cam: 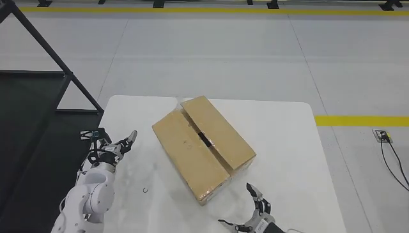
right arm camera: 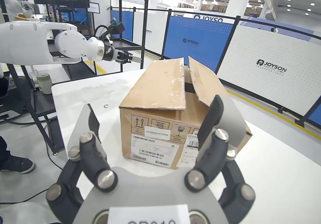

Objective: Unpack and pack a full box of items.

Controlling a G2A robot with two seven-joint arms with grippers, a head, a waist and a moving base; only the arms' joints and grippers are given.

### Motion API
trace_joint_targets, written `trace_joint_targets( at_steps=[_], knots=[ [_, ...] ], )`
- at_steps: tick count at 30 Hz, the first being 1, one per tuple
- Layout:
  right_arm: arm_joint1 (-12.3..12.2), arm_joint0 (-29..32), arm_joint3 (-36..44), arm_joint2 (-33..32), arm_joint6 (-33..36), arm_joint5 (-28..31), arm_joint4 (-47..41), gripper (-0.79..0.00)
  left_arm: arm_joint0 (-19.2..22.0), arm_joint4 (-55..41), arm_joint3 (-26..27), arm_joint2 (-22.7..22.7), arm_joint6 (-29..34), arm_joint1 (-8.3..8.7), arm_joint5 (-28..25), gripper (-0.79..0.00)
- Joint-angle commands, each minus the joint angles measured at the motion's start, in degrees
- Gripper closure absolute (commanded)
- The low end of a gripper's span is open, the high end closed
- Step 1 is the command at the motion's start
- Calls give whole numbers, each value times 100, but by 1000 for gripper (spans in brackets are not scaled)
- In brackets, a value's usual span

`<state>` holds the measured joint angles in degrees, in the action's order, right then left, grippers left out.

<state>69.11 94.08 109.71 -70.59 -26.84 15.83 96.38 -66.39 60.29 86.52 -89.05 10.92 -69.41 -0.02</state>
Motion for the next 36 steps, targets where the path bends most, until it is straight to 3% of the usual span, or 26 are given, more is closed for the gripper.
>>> trace_joint_targets(
  at_steps=[1, 8, 12, 17, 20, 28, 36],
  knots=[
    [50, -45, -44, 245, 196, -806, 269, -785, -25, -14, 46, -23, -9, 2, -2, -785],
    [190, -316, -416, 1054, 229, -1746, 1055, -785, -62, -30, 39, -79, -14, 9, -13, -785],
    [270, -466, -568, 1417, 663, -2344, 1741, -785, -51, -24, 18, -72, -21, 8, -14, -785],
    [440, -668, -821, 1822, 911, -3721, 2204, -785, -56, -4, 25, -54, -28, 7, -29, -785],
    [533, -801, -1035, 2053, 1006, -4151, 2377, -785, -53, 2, 2, -78, -29, 11, -48, -785],
    [707, -1210, -1497, 2380, 1232, -4157, 2422, -785, -29, -3, -11, -102, -22, 16, -83, -785],
    [841, -1402, -1788, 2386, 1275, -4686, 2353, -785, -10, -16, -42, -114, -28, 18, -86, -785]
  ],
)
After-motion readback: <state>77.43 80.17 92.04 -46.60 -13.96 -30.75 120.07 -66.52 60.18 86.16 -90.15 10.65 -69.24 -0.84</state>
